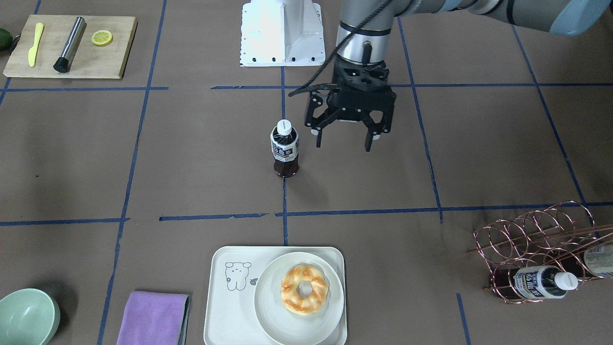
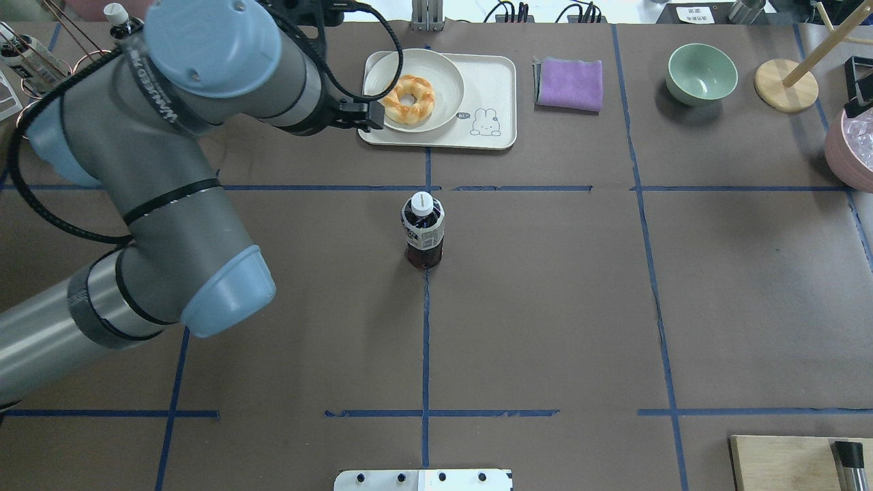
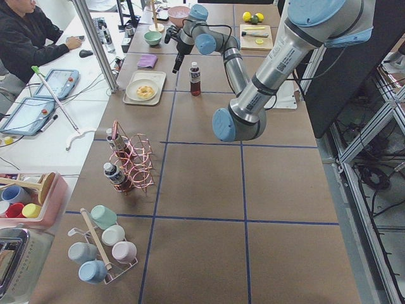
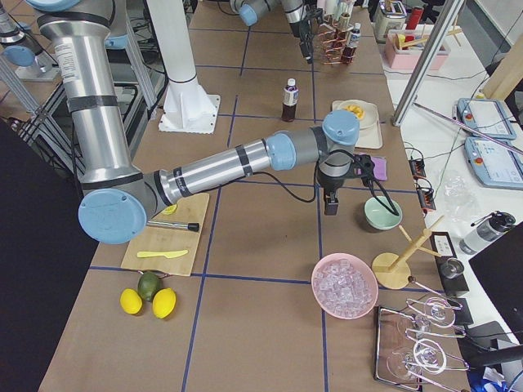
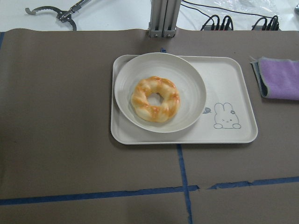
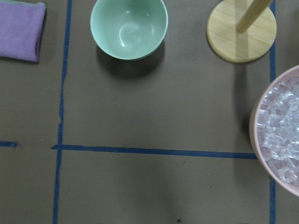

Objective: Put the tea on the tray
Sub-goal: 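Open the left gripper and lift it away from the standing bottle, then move the left arm back to rest while the right gripper reaches toward the bottle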

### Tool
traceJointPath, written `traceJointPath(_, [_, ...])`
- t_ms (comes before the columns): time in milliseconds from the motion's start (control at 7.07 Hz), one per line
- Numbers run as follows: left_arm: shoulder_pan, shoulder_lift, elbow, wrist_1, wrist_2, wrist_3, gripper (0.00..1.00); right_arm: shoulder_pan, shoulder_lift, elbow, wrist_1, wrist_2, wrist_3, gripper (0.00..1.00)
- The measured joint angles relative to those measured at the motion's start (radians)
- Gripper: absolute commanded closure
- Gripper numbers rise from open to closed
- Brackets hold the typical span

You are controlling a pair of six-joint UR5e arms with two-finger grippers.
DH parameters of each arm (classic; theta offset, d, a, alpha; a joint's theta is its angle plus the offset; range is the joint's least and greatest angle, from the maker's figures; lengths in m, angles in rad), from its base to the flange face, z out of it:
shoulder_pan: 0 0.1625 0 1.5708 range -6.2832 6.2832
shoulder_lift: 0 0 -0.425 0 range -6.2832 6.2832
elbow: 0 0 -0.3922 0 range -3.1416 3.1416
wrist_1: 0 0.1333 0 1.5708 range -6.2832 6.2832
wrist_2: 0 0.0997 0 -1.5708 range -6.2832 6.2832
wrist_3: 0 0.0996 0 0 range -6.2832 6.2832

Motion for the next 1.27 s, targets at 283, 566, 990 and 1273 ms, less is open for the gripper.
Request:
traceJointPath(283, [-0.077,0.104,-0.121,0.138,-0.074,0.124,0.0,-0.048,0.022,0.084,0.0,0.001,0.123,0.0])
traceJointPath(566, [-0.114,0.191,-0.185,0.226,-0.149,0.165,0.0,-0.137,0.088,0.127,0.001,-0.001,0.298,0.0])
traceJointPath(990, [-0.187,0.312,-0.197,0.242,-0.25,0.261,0.0,-0.308,0.225,0.155,0.0,-0.053,0.565,0.0])
traceJointPath(1273, [-0.283,0.395,-0.187,0.238,-0.306,0.445,0.0,-0.412,0.292,0.173,-0.006,-0.13,0.673,0.0])
